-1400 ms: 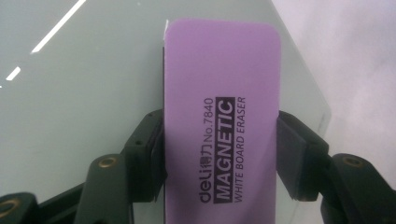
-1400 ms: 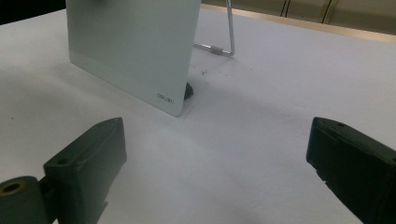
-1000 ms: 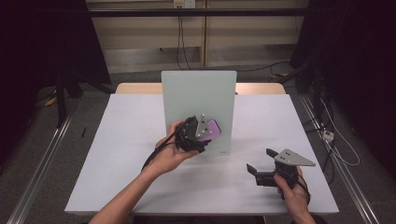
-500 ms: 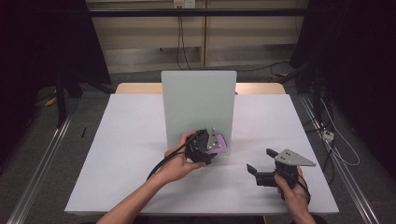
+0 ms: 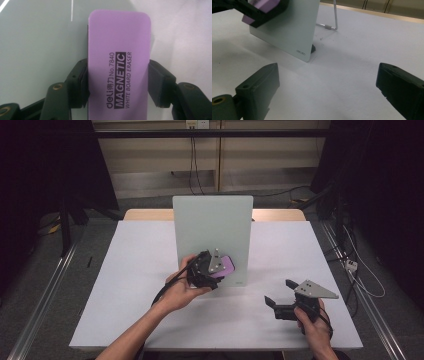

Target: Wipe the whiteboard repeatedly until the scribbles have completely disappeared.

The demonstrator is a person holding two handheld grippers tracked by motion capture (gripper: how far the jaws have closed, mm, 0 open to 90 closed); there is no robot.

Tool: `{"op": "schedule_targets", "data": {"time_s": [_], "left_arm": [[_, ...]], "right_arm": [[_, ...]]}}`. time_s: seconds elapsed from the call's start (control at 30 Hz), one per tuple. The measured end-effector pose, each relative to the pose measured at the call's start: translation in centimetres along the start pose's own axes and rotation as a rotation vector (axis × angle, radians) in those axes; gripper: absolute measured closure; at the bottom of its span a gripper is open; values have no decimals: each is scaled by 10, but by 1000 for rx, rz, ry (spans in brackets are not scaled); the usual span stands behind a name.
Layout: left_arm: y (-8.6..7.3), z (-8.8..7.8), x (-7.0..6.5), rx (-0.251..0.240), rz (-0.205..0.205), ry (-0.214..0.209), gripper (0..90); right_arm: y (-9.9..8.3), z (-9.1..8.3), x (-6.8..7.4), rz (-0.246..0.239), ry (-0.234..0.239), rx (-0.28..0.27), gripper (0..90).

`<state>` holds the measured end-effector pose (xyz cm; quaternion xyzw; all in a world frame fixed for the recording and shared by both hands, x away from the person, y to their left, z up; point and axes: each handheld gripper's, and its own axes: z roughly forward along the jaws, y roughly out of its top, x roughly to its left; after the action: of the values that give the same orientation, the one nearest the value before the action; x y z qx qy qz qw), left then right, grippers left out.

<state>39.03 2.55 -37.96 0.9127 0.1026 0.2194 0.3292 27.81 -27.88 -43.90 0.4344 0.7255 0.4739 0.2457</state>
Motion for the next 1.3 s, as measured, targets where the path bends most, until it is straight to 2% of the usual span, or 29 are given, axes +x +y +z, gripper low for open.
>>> {"op": "schedule_targets", "data": {"time_s": [0.1, 0.33, 0.4, 0.47, 0.53, 0.63, 0.83, 1.03, 1.17, 1.3], "left_arm": [[-5, -14, 14, -24, -27, 23, 409], [-8, -54, 52, -123, -115, 137, 410], [-9, -61, 60, -154, -140, 152, 410], [-10, -61, 62, -167, -143, 154, 410], [-10, -59, 57, -143, -113, 167, 409], [-13, -51, 48, -116, -86, 148, 409], [-22, -25, 20, -58, -17, 72, 409], [-18, 1, -1, 8, 40, -34, 409], [-13, 13, -13, 24, 66, -54, 410], [-10, 28, -24, 36, 84, -100, 410]], "right_arm": [[0, 0, 0, 0, -1, 0, 49], [0, 0, 0, -3, 2, 0, 50], [0, 0, 0, 0, 1, 1, 50], [0, 0, 0, 0, 1, 1, 49], [0, 0, 0, 0, 1, 1, 49], [0, 1, 1, 1, 1, 2, 49], [0, 1, 1, -1, 0, 3, 49], [1, 2, 2, -7, 3, 4, 50], [1, 1, 1, -1, 3, 3, 50], [0, 1, 2, -2, 5, 2, 50]]}}
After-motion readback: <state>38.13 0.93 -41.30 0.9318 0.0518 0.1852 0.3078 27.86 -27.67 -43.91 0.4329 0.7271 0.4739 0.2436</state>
